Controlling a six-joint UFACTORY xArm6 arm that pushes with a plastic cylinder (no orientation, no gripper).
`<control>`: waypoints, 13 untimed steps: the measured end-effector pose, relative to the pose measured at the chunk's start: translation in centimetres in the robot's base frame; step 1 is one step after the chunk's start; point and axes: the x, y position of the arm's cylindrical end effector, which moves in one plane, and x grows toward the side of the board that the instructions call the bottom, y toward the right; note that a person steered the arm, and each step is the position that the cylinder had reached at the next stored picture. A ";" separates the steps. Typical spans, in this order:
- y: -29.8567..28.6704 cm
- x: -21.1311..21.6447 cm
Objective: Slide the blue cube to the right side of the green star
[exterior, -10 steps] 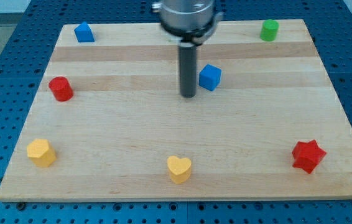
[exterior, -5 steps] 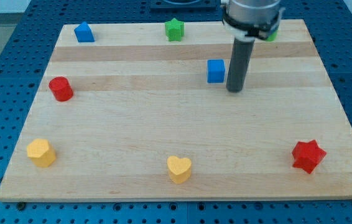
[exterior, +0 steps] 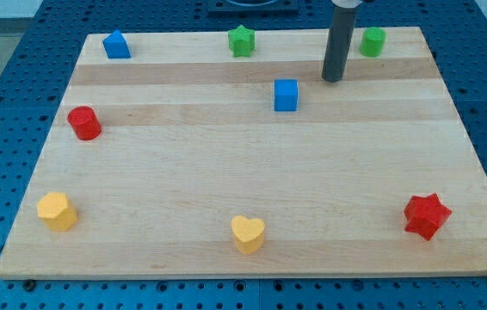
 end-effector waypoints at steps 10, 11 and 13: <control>-10.0 -3.9; -10.0 -6.2; -2.9 -1.3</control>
